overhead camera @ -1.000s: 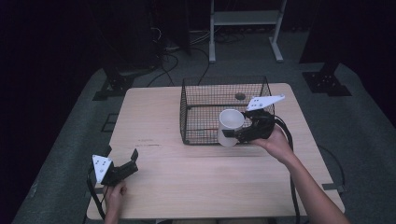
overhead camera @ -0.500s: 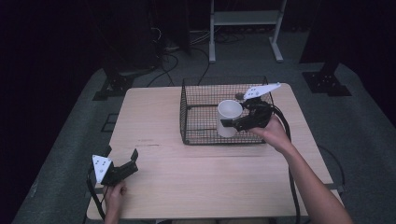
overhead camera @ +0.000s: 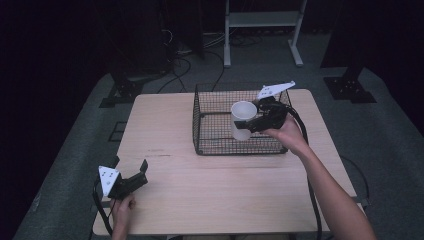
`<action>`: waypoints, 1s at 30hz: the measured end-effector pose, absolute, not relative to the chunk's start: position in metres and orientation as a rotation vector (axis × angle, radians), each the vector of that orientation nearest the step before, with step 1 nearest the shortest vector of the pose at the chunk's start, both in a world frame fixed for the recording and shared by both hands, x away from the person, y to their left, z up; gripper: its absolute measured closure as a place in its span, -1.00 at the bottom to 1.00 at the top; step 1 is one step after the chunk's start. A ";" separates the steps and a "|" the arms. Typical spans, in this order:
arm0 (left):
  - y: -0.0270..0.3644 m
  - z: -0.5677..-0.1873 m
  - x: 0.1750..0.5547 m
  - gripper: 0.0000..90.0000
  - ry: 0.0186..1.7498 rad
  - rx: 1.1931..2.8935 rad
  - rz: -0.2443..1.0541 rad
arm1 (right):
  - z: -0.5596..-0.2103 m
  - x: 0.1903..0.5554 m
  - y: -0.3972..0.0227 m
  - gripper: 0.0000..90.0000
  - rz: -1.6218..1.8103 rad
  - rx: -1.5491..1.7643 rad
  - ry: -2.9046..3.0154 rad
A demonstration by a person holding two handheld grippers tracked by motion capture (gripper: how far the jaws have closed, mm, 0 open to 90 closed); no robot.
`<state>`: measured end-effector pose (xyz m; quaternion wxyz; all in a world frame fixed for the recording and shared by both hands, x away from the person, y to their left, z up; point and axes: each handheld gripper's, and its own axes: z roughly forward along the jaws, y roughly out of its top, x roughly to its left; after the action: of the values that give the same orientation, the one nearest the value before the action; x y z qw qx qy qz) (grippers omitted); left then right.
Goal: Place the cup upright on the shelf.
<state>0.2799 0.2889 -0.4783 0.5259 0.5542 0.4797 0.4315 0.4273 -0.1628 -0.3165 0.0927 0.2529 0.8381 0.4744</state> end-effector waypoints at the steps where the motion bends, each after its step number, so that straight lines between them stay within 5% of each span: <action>1: 0.289 -0.478 0.280 -1.00 1.150 1.323 1.030 | -0.316 0.430 -0.162 -0.57 1.411 0.749 2.481; 30: 0.290 -0.478 0.280 -1.00 1.151 1.320 1.025 | -0.316 0.470 -0.141 -0.57 1.380 0.796 2.514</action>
<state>0.2802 0.2898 -0.4783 0.5281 0.5523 0.4818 0.4289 0.4702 -0.1414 -0.3158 0.0825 0.2665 0.8419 0.4619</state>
